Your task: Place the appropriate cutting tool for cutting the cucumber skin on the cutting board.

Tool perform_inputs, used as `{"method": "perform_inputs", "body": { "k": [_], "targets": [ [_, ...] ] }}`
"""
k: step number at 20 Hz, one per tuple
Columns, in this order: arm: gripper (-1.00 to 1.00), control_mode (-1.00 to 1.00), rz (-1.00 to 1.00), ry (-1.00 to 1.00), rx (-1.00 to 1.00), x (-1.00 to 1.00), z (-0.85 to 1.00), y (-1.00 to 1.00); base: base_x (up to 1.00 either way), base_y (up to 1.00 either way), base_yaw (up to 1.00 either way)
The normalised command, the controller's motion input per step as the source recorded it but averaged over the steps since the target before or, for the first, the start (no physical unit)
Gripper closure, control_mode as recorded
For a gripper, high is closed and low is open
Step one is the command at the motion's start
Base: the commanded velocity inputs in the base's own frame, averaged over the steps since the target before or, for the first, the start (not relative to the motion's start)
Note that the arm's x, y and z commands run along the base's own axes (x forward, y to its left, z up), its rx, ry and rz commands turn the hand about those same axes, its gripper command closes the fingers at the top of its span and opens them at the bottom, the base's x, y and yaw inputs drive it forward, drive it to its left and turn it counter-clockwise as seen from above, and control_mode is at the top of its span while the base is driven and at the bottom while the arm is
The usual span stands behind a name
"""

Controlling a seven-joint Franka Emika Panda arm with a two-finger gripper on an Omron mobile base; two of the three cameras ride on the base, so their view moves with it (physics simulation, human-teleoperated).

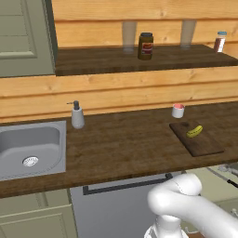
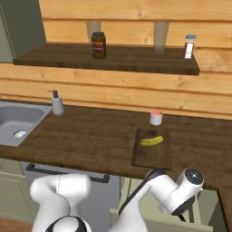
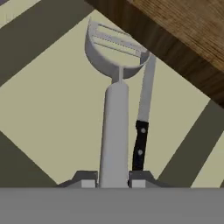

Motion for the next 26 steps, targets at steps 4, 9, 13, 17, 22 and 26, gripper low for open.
{"method": "perform_inputs", "body": {
  "k": [4, 9, 13, 17, 22, 26],
  "targets": [
    [1.00, -1.00, 0.23, -0.14, 0.00, -0.37, 0.50, -0.28, 0.00, 0.00, 0.00],
    [1.00, -1.00, 0.22, -0.21, 0.00, -0.40, 0.44, -0.28, 0.00, 0.00, 0.00],
    [1.00, -1.00, 0.12, -0.32, 0.00, -0.23, 0.27, -0.05, 0.00, 0.00, 0.00],
    [1.00, -1.00, -0.05, -0.25, 0.00, 0.83, 0.00, 0.34, 0.00, 0.00, 0.00],
    [1.00, -1.00, -0.18, -0.21, 0.00, 1.00, 0.00, 0.73, 0.00, 0.00, 0.00],
    [1.00, -1.00, -0.22, -0.06, 0.00, 1.00, 0.17, 0.84, 0.00, 0.00, 0.00]
  ]
}}
